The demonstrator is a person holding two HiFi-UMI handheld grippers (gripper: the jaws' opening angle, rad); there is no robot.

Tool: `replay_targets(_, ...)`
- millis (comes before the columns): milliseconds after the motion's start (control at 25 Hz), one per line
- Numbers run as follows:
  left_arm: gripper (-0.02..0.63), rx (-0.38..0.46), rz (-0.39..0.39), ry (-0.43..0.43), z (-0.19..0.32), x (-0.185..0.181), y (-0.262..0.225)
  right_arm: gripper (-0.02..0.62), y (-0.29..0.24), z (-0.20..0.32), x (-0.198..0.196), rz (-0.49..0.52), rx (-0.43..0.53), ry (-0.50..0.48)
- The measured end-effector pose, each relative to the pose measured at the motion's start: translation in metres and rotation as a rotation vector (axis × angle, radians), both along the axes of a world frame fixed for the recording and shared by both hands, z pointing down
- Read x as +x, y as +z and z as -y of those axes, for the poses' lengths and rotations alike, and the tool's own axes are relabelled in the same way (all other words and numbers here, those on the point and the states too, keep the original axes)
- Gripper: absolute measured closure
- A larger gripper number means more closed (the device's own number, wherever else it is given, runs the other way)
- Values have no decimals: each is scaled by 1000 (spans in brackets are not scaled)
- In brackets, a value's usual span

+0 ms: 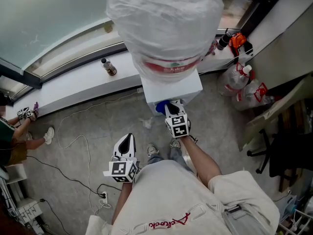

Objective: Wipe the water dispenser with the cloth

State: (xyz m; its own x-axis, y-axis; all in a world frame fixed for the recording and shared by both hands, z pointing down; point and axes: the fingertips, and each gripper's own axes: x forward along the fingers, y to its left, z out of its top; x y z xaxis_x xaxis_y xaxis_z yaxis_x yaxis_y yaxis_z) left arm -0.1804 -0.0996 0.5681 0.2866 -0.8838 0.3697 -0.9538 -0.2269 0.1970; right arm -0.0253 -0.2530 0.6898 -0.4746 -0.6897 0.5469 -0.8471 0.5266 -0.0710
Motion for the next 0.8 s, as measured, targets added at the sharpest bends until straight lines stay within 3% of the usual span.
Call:
replay_targets(200,594,-2,-1,25,6,15,1,557,4,14,51,-17,-4,84)
replay_targets(600,594,-13,13,52,11,37,2,557,6,48,178,13,-24,362)
replay_targets(800,594,-20,16,55,10,46,4,557,7,58,202,13,-30,389)
